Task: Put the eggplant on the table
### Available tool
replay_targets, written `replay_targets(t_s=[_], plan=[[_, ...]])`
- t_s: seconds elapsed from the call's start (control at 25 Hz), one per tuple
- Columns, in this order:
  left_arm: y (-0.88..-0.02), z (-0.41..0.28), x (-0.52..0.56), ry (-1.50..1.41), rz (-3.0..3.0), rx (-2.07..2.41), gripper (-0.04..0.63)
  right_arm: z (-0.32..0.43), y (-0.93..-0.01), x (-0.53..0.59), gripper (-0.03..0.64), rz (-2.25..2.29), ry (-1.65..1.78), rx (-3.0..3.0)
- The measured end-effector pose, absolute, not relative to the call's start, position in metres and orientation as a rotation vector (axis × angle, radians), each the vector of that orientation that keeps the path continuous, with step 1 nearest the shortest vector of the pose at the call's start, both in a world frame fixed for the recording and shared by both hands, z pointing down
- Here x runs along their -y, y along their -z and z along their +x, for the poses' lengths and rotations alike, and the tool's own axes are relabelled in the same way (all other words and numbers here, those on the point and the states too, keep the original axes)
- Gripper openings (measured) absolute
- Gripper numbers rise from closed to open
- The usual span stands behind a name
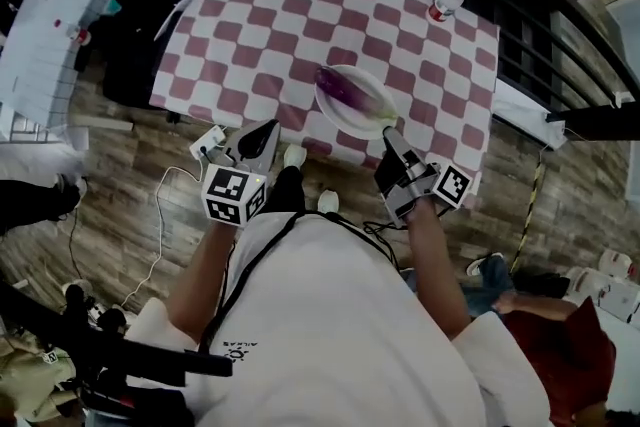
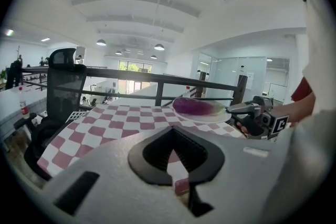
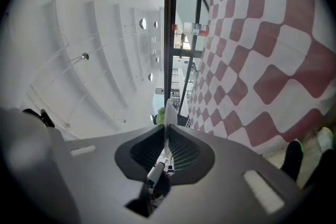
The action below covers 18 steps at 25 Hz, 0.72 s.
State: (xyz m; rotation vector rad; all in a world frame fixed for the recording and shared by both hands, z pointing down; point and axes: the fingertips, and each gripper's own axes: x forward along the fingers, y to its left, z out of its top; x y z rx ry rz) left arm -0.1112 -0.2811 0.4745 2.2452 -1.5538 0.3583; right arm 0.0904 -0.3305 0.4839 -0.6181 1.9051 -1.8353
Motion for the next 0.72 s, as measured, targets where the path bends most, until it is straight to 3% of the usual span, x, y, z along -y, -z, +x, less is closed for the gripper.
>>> replay_targets(t_s=[0.72], plan=[[-0.499, -0.140, 0.394, -0.436, 2.324, 1.383, 0.005, 0.041, -0.553, 0.440, 0.034, -0.626, 1.826, -2.002]])
